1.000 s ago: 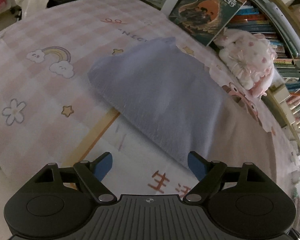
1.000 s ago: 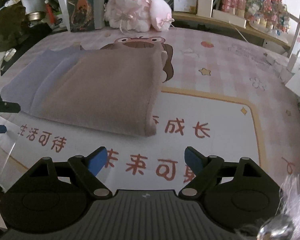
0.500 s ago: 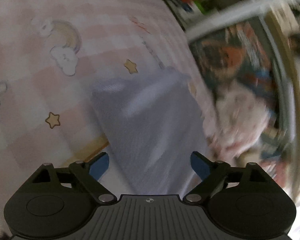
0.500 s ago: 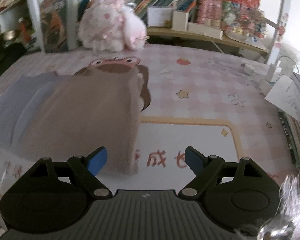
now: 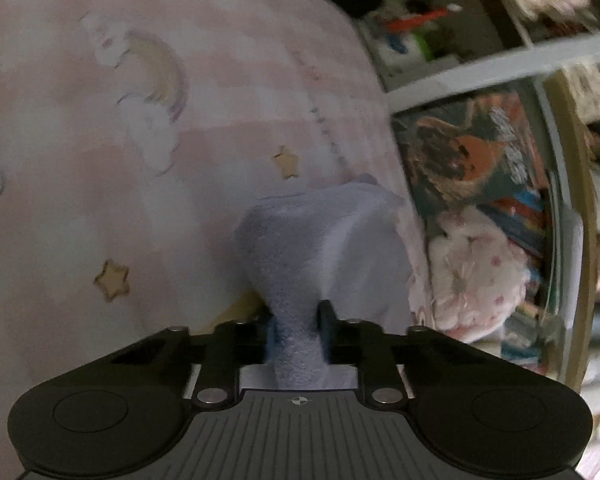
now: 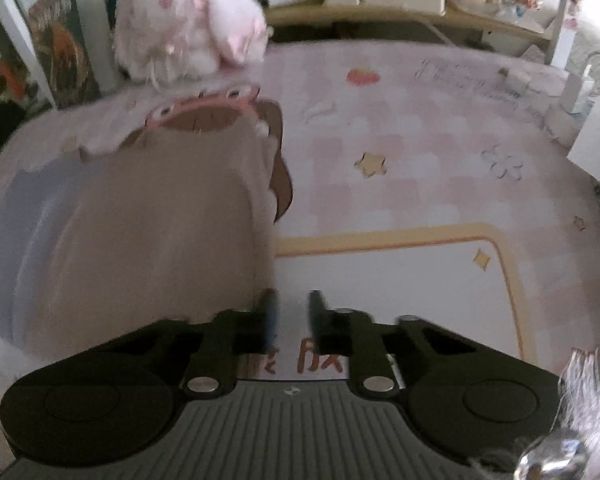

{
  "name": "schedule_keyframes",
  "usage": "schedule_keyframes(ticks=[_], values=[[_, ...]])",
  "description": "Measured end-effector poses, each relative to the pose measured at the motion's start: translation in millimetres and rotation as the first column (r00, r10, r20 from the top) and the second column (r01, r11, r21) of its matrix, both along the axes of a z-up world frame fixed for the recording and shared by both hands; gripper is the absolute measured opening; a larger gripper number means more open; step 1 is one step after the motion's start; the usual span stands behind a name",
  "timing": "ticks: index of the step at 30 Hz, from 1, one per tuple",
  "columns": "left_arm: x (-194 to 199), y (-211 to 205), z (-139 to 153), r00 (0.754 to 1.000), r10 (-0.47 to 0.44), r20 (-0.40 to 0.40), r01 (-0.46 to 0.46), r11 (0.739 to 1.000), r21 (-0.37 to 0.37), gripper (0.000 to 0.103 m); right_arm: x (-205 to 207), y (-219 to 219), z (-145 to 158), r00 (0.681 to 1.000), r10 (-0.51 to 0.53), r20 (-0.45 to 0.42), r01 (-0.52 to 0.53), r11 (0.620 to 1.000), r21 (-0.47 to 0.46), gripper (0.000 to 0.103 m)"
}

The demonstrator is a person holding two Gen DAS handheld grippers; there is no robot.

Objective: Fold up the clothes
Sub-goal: 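Grasp the hem end with the left gripper while the right gripper grasps it too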

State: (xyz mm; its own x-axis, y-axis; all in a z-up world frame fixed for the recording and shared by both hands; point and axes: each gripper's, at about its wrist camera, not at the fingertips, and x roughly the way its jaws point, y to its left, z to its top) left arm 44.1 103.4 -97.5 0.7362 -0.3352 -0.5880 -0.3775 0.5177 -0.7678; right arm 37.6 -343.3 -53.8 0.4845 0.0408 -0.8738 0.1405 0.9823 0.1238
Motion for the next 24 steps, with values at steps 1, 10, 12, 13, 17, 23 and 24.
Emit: schedule_keyframes(ticks=[1, 10, 12, 13, 17, 23, 24], values=[[0.9, -6.3, 8.8, 0.999, -0.034, 0.032, 0.032, 0.998, 0.063, 0.013, -0.3, 2.7, -0.9, 1.0, 0.014, 0.003, -0.014, 1.0, -0.015, 0.004], [14.5, 7.0, -6.2, 0.999, -0.039, 0.024, 0.039, 0.999, -0.034, 0.026, 3.1, 12.7, -0.1, 1.0, 0.015, 0.0, -0.015, 0.999, -0.045, 0.004], [15.0, 12.0, -10.6, 0.999, -0.025, 0.021, 0.026, 0.997, -0.066, 0.028, 4.1, 12.2, -0.4, 1.0, 0.003, -0.003, -0.003, 0.999, -0.043, 0.004], [15.3, 14.3, -12.6, 1.0, -0.017, 0.019, 0.019, 0.997, -0.08, 0.03, 4.7, 10.0, 1.2, 1.0, -0.017, 0.004, 0.017, 0.999, -0.035, 0.005], [17.7, 22.2, -20.9, 1.0, 0.015, 0.012, -0.013, 0.99, -0.14, 0.038, 4.7, -3.1, 17.4, 0.989, -0.119, 0.09, 0.116, 0.993, 0.034, 0.01], [25.3, 23.6, -29.2, 0.998, 0.054, 0.013, -0.049, 0.975, -0.216, 0.042, 21.8, 1.0, 25.4, 0.987, -0.1, 0.128, 0.092, 0.993, 0.07, 0.03], [26.4, 23.4, -30.0, 0.998, 0.061, 0.012, -0.056, 0.973, -0.224, 0.041, 25.3, 3.2, 23.2, 0.989, -0.093, 0.118, 0.085, 0.994, 0.069, 0.03]])
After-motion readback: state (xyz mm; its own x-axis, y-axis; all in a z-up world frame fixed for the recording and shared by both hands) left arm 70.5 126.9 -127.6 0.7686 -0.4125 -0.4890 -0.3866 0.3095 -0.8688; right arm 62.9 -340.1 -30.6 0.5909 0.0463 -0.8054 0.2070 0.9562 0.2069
